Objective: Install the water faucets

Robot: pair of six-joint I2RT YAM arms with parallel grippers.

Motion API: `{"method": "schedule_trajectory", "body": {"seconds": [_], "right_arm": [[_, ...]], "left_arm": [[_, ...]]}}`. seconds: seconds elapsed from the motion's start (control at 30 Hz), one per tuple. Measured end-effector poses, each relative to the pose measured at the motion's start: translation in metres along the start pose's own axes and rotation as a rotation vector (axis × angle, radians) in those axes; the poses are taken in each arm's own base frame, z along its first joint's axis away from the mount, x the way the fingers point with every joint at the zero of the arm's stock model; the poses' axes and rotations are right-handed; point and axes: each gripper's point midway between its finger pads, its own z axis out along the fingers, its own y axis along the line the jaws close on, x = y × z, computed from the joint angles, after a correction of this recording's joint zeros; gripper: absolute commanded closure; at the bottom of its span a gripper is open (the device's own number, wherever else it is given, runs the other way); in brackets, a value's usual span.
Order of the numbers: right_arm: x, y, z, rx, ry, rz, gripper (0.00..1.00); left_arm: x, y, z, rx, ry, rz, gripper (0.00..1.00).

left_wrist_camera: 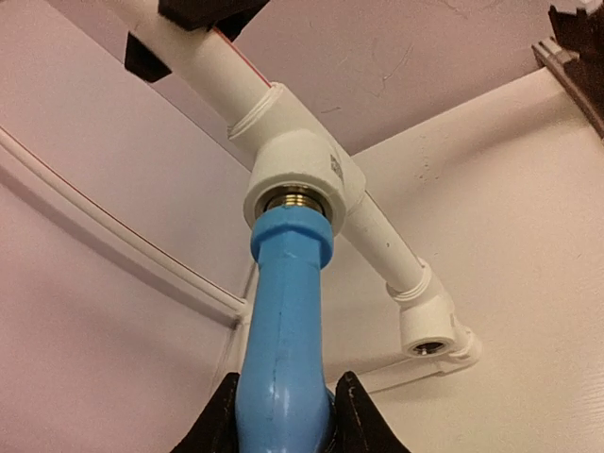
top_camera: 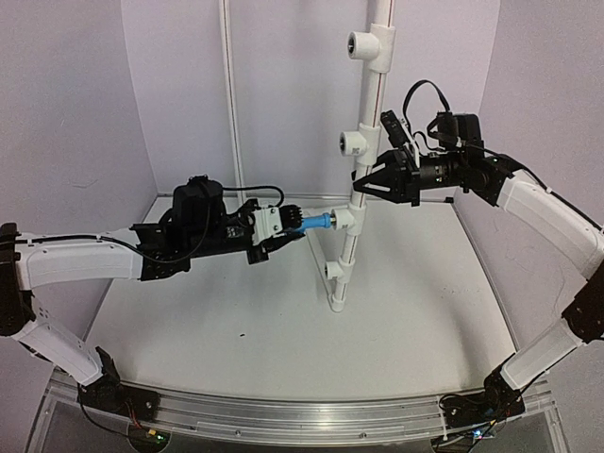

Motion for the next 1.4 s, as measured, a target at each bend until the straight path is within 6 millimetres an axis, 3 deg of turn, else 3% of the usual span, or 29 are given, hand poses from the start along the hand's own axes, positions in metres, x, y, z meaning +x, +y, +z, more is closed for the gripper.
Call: {"method": "schedule_trajectory", "body": {"seconds": [0.13,0.23,0.33,0.47,0.53,0.73,0.83,1.03,1.17,1.3,1.4], "right_arm": [[0.0,0.001,0.001,-0.003,0.0,-0.002,1.0],[0.0,0.002,0.001,-0.005,0.001,-0.003,1.0],[0.0,0.001,0.0,-0.003,0.002,-0.003,1.0],[0.0,-0.001,-0.001,0.006,0.003,-0.001,1.0],[0.0,-0.002,-0.001,0.008,0.003,0.0,1.0],[0.0,0.0,0.0,0.006,0.005,-0.002,1.0],[0.0,0.001,0.0,0.002,0.006,-0.004,1.0],[0.0,0.0,0.0,0.004,0.008,-0.002,1.0],[0.0,0.0,-0.001,0.005,0.008,-0.002,1.0],[0.0,0.0,-0.001,0.005,0.008,-0.002,1.0],[0.0,0.0,-0.001,0.006,0.008,-0.001,1.0]], "left_arm": [[0.001,0.004,-0.001,-0.093,-0.013,0.239,0.96],[0.001,0.007,-0.002,-0.173,-0.025,0.409,0.91],[0.001,0.01,0.0,-0.257,-0.031,0.559,0.78],[0.0,0.014,0.002,-0.323,-0.02,0.684,0.44],[0.005,0.014,0.003,-0.338,0.012,0.742,0.34],[0.017,0.005,-0.003,-0.343,0.092,0.795,0.12],[0.024,-0.002,-0.013,-0.34,0.134,0.785,0.07],[0.047,-0.03,-0.039,-0.286,0.22,0.698,0.0],[0.059,-0.041,-0.06,-0.22,0.271,0.517,0.0],[0.043,-0.013,-0.094,-0.295,0.278,0.13,0.0],[0.025,0.029,-0.113,-0.363,0.243,-0.271,0.0]]}}
